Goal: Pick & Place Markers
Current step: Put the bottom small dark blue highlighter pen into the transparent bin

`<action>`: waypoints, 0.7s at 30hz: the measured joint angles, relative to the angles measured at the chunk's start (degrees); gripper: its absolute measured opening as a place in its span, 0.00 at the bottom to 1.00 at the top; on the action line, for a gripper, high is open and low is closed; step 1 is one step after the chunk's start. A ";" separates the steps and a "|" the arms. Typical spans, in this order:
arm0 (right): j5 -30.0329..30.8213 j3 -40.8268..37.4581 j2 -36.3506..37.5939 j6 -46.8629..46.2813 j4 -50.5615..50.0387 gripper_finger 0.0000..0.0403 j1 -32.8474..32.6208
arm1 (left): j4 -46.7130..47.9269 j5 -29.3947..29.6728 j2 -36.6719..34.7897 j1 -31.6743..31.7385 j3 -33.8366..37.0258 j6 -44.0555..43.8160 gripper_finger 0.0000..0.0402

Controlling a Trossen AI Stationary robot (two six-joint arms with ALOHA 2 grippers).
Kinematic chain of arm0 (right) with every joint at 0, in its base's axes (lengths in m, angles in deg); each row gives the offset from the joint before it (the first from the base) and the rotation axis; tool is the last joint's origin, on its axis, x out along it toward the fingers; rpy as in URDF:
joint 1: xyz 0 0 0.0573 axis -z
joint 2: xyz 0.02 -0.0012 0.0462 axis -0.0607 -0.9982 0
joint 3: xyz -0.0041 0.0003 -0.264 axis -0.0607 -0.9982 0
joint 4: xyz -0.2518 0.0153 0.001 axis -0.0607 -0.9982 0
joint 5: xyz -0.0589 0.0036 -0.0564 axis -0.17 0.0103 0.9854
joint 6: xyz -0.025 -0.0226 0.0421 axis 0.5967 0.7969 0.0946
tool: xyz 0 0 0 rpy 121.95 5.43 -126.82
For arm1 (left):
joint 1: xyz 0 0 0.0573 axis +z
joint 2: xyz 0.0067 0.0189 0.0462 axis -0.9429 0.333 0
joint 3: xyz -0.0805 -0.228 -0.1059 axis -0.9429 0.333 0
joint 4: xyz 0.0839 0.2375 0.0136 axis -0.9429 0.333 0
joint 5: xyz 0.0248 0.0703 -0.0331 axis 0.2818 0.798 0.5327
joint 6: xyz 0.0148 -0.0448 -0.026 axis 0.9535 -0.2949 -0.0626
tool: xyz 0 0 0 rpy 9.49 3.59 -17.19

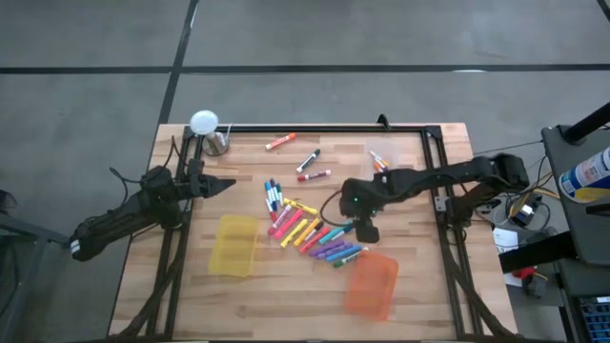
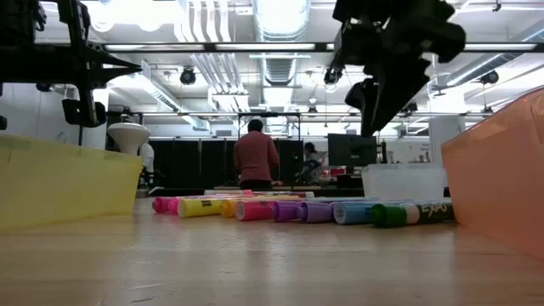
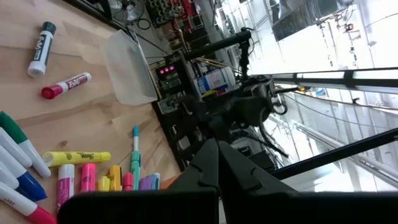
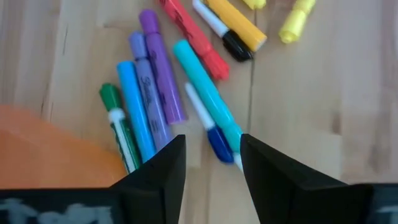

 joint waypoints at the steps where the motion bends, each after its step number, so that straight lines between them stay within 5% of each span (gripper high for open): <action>1: 0.03 -0.66 -0.38 -0.74 1.32 0.35 -0.07 | 0.00 -0.02 0.00 0.00 0.00 0.00 0.00; 21: -1.08 -1.84 -12.77 4.47 2.26 0.29 -0.72 | 0.48 0.01 0.46 -0.02 -0.02 -0.24 0.00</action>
